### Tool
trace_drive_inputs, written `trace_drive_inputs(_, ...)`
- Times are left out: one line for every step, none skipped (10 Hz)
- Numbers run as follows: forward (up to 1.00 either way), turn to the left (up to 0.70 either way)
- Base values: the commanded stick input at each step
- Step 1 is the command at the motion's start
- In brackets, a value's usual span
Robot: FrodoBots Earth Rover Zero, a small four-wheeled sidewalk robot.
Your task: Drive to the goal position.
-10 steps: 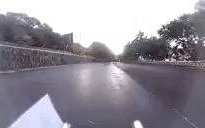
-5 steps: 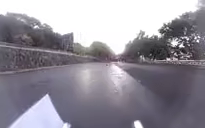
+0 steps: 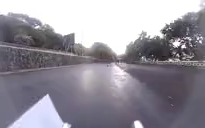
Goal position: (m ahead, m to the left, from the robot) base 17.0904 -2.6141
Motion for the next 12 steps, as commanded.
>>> trace_drive_inputs(0.50, 0.00)
trace_drive_inputs(0.50, 0.00)
trace_drive_inputs(0.50, -0.23)
trace_drive_inputs(0.50, -0.40)
trace_drive_inputs(0.50, -0.03)
trace_drive_inputs(0.50, 0.00)
trace_drive_inputs(0.50, 0.00)
trace_drive_inputs(0.50, 0.00)
trace_drive_inputs(0.50, 0.00)
trace_drive_inputs(0.50, -0.39)
trace_drive_inputs(0.50, -0.08)
trace_drive_inputs(0.50, 0.00)
